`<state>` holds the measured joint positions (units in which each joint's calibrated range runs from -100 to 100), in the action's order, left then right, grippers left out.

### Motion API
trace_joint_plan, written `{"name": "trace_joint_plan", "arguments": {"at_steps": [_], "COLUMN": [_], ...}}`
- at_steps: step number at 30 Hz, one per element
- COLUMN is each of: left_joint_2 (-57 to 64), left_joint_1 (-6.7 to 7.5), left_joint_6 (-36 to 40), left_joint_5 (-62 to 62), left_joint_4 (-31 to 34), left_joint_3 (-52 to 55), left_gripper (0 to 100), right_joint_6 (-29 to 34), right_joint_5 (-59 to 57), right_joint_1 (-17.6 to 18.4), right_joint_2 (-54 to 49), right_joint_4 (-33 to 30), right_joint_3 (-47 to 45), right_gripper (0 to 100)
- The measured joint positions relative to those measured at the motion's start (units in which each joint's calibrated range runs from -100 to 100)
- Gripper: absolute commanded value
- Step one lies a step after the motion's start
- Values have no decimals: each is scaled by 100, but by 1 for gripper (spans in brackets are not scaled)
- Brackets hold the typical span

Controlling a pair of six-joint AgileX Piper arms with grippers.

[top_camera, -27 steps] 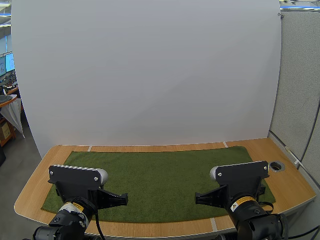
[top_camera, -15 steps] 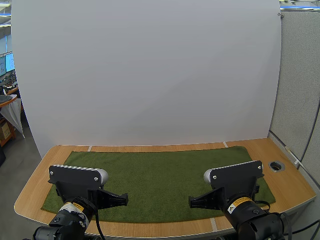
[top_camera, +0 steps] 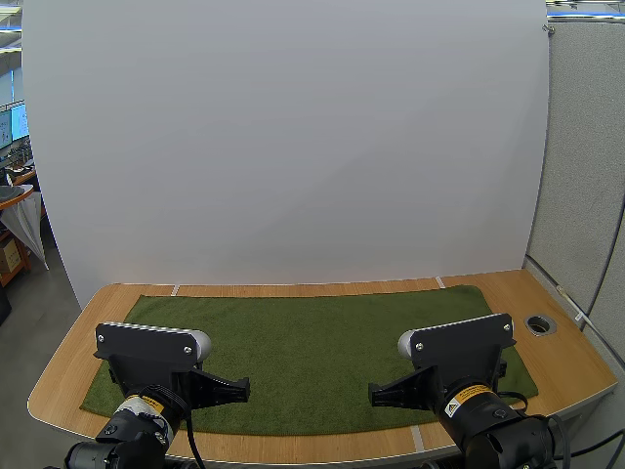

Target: Fold the towel

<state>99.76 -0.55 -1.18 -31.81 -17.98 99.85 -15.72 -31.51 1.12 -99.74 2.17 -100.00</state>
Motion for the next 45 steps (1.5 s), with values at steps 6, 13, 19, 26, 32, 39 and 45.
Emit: {"name": "trace_joint_plan", "arguments": {"at_steps": [6,13,19,26,32,39,45], "left_joint_2": [0,0,0,0,0,0,0], "left_joint_1": [0,0,0,0,0,0,0], "left_joint_6": [0,0,0,0,0,0,0], "left_joint_5": [0,0,0,0,0,0,0], "left_joint_4": [0,0,0,0,0,0,0], "left_joint_3": [0,0,0,0,0,0,0], "left_gripper": [0,0,0,0,0,0,0], "right_joint_6": [0,0,0,0,0,83,831], "right_joint_5": [81,66,-502,-1770,-2221,-2438,-2509], "right_joint_1": [0,0,0,0,-26,-362,-650], "right_joint_2": [0,0,0,-12,-26,-26,-26], "right_joint_4": [24,-217,-297,-334,-670,-1061,-1457], "right_joint_3": [0,331,1328,2405,3048,3350,3394], "right_gripper": [0,0,0,0,0,0,0]}}
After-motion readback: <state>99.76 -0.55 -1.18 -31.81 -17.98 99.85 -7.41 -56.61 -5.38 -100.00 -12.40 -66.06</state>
